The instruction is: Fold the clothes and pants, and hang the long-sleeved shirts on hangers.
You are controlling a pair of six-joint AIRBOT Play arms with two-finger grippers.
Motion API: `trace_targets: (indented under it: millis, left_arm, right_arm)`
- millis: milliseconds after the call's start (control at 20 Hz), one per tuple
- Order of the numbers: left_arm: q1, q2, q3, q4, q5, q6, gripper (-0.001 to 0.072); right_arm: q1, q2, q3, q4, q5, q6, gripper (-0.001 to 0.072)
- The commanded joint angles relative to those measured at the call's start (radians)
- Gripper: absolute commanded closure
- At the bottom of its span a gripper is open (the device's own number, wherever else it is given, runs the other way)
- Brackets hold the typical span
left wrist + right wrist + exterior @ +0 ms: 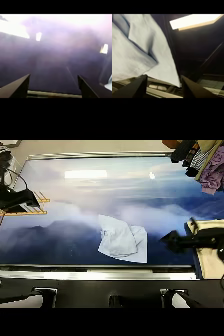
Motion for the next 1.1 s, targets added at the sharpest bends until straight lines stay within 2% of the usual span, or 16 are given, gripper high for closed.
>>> trace_targets:
  millis: [0, 200, 400, 450, 550, 650, 700, 850, 1050]
  left_arm:
    - [0.007, 0.004, -0.103, -0.100, 0.066, 0.026, 0.0036]
    - [0.007, 0.004, -0.130, -0.170, 0.077, 0.059, 0.0036]
    - [0.007, 0.008, -0.130, -0.203, 0.093, 0.063, 0.0037]
    - [0.006, 0.008, -0.130, -0.211, 0.097, 0.063, 0.0037]
    - [0.000, 0.008, -0.137, -0.235, 0.126, 0.078, 0.0037]
    - [-0.014, 0.007, -0.179, -0.308, 0.221, 0.077, 0.0036]
    - [-0.027, 0.005, -0.213, -0.356, 0.282, 0.078, 0.0037]
    - [-0.112, -0.027, -0.351, -0.499, 0.497, 0.113, 0.0036]
    - [-0.283, -0.177, -0.419, -0.618, 0.693, 0.133, 0.0036]
  right_arm:
    - [0.116, 0.003, -0.167, 0.047, 0.128, -0.070, 0.0187]
    - [0.267, -0.022, -0.175, 0.042, 0.221, -0.016, 0.0173]
    - [0.291, -0.082, -0.175, 0.038, 0.252, -0.013, 0.0175]
    - [0.291, -0.091, -0.175, 0.043, 0.263, -0.013, 0.0197]
    - [0.291, -0.100, -0.175, 0.052, 0.283, -0.014, 0.0364]
    - [0.291, -0.100, -0.175, 0.053, 0.293, -0.014, 0.0587]
    - [0.291, -0.100, -0.175, 0.053, 0.290, -0.015, 0.0668]
    - [0.291, -0.091, -0.175, 0.052, 0.244, -0.015, 0.0679]
    - [0.291, -0.013, -0.175, 0.050, 0.167, -0.014, 0.0679]
